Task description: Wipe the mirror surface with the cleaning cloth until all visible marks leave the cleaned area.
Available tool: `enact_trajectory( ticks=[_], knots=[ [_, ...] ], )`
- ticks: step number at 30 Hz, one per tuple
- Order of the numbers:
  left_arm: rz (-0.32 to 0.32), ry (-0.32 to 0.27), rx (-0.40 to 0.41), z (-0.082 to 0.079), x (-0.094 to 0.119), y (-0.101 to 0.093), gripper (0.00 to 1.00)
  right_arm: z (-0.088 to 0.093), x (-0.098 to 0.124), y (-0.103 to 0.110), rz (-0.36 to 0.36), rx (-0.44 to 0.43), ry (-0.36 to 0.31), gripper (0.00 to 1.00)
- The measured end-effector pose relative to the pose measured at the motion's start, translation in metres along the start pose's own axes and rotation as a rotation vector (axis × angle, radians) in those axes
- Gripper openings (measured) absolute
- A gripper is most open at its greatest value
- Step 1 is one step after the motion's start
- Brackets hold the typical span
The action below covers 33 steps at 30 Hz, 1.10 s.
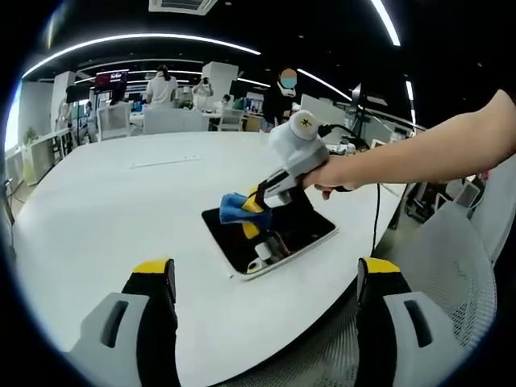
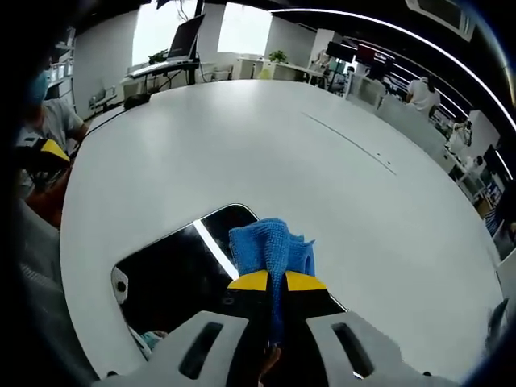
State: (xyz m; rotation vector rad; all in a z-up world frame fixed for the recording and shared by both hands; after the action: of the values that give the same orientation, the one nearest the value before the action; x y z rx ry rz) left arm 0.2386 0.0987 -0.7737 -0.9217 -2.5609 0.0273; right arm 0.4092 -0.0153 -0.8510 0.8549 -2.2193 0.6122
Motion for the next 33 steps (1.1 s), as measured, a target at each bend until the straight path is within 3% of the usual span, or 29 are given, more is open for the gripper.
enact_trajectory(
  ticks=[1, 11, 33],
  knots=[
    [0.000, -0.003, 0.000, 0.000, 0.000, 0.000, 0.94, 0.000, -0.001, -0.001, 0.006, -0.036, -0.002, 0.00],
    [0.006, 0.002, 0.003, 0.000, 0.000, -0.001, 0.94, 0.002, 0.003, 0.005, -0.009, -0.025, 0.003, 0.00],
    [0.008, 0.011, -0.001, 0.001, -0.001, -0.002, 0.93, 0.020, 0.029, 0.041, -0.051, -0.013, -0.033, 0.00]
  ],
)
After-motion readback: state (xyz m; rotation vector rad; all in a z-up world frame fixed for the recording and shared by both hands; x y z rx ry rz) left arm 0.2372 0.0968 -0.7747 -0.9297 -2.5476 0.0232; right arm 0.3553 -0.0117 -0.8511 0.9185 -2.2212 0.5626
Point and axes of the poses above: the point that each gripper's makers call its tool centre point, and the gripper's own axes: x roughly backward along the fingers, y roughly to its left, z roughly out of its underside, the point moved 2 cm from there along x, roughly backward along the fingers
